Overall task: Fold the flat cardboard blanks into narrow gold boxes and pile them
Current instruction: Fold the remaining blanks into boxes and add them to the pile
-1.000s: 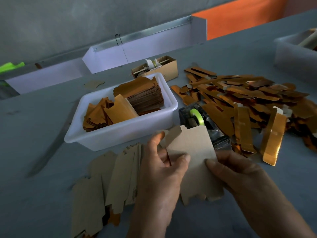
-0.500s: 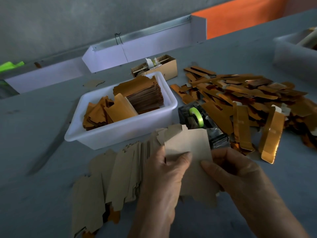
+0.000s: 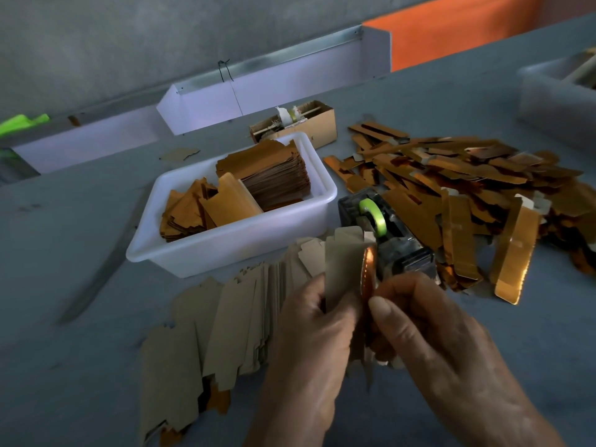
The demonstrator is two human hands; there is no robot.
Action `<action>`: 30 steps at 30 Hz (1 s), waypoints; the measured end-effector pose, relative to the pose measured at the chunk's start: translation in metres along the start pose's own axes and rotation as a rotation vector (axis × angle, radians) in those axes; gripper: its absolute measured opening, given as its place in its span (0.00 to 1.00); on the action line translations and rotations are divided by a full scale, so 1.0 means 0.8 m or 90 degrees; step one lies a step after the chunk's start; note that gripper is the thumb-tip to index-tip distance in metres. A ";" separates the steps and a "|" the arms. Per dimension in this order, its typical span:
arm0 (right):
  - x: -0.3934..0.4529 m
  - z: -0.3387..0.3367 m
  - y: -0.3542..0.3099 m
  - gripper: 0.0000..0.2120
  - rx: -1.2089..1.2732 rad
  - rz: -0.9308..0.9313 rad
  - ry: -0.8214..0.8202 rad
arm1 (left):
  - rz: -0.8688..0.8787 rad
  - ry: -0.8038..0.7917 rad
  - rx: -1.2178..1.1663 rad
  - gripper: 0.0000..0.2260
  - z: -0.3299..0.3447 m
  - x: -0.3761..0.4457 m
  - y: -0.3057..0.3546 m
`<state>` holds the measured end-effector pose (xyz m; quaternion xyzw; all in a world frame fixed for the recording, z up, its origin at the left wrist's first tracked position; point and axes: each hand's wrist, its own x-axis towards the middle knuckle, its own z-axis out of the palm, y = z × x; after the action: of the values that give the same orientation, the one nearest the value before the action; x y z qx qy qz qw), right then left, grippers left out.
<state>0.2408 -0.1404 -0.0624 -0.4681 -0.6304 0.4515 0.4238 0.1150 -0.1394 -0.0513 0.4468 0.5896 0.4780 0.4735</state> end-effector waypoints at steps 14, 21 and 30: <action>0.012 -0.008 0.009 0.19 0.213 0.204 0.031 | -0.014 -0.130 0.080 0.08 -0.004 -0.008 0.004; 0.015 -0.009 0.008 0.13 0.325 0.249 0.065 | 0.021 -0.017 0.127 0.01 -0.001 -0.010 -0.003; 0.016 -0.007 0.009 0.08 0.367 0.236 0.087 | 0.259 0.190 0.369 0.08 0.024 -0.020 -0.016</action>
<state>0.2451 -0.1261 -0.0667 -0.4645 -0.3513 0.6481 0.4907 0.1354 -0.1540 -0.0634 0.5955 0.6622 0.4354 0.1316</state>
